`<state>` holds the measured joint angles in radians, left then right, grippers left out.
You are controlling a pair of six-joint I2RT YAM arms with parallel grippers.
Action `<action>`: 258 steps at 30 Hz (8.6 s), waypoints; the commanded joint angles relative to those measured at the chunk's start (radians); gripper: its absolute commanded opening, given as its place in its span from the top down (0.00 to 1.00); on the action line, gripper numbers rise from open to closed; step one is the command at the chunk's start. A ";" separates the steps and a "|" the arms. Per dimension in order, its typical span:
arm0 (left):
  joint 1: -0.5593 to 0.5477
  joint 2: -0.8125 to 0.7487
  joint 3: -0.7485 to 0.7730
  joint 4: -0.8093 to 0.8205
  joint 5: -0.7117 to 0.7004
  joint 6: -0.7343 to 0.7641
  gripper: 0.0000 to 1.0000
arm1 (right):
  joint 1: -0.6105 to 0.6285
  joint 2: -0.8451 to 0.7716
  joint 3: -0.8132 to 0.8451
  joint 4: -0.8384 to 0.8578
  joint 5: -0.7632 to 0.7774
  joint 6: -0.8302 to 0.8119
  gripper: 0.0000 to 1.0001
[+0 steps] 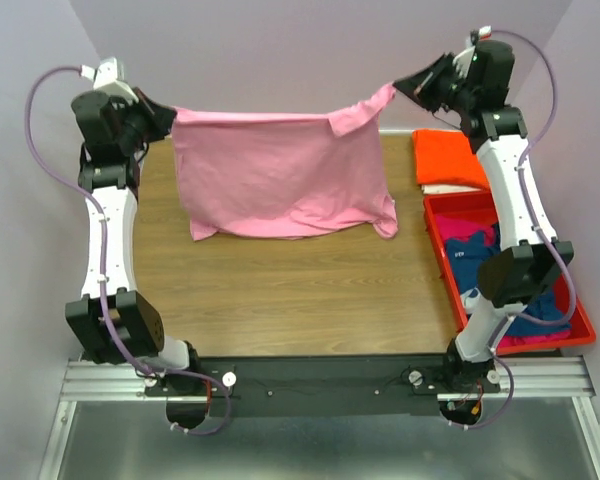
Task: Fold and stack the t-shirts
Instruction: Flatten the tshirt out
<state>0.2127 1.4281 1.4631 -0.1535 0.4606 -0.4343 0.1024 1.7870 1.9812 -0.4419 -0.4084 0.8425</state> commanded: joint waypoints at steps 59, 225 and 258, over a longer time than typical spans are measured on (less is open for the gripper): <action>-0.090 0.125 0.330 0.509 0.178 -0.213 1.00 | -0.012 -0.101 0.130 0.519 0.119 -0.253 1.00; -0.067 -0.290 0.220 0.330 -0.353 0.037 1.00 | 0.042 -0.201 0.392 0.173 0.516 -0.645 1.00; -0.070 -0.309 -0.059 0.450 -0.222 -0.132 1.00 | 0.043 -0.159 0.380 0.314 0.415 -0.646 1.00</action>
<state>0.1417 1.2575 1.4818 0.2180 0.3759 -0.5850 0.1440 1.7039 2.3859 -0.2195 0.0422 0.2260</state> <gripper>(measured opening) 0.008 0.010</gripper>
